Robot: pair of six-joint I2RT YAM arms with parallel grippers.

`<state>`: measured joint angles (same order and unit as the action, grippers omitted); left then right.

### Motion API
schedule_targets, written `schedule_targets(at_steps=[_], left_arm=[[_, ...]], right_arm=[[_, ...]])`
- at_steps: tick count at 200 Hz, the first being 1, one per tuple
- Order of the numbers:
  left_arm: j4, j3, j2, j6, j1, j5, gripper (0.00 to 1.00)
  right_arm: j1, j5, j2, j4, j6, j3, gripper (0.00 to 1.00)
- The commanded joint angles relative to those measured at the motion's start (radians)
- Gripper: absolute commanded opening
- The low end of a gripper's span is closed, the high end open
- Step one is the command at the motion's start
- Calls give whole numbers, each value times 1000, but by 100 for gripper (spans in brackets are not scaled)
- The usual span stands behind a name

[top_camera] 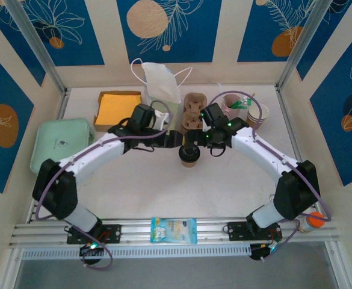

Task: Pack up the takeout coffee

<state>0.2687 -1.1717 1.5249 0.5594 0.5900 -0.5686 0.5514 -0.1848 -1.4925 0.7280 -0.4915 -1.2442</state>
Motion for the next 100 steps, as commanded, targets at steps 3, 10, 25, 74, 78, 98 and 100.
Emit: schedule_targets(at_steps=[3,10,25,74,78,98,100], left_arm=[[-21,85,-101,39,-89,0,68],[-27,112,-124,48,-115,2,68],[-34,164,-171,63,-162,5,68],[34,242,-255,13,-214,45,70],[36,245,-258,11,-216,47,70],[34,266,-267,7,-225,46,70],[34,268,-268,7,-226,46,70]], right_arm=[[52,-79,-54,128,54,-89,99],[66,-92,-76,152,56,-113,99],[100,-120,-130,202,54,-164,99],[154,-133,-266,283,50,-265,99],[156,-136,-274,286,49,-269,99],[160,-147,-302,306,41,-291,99],[160,-149,-304,308,39,-292,99]])
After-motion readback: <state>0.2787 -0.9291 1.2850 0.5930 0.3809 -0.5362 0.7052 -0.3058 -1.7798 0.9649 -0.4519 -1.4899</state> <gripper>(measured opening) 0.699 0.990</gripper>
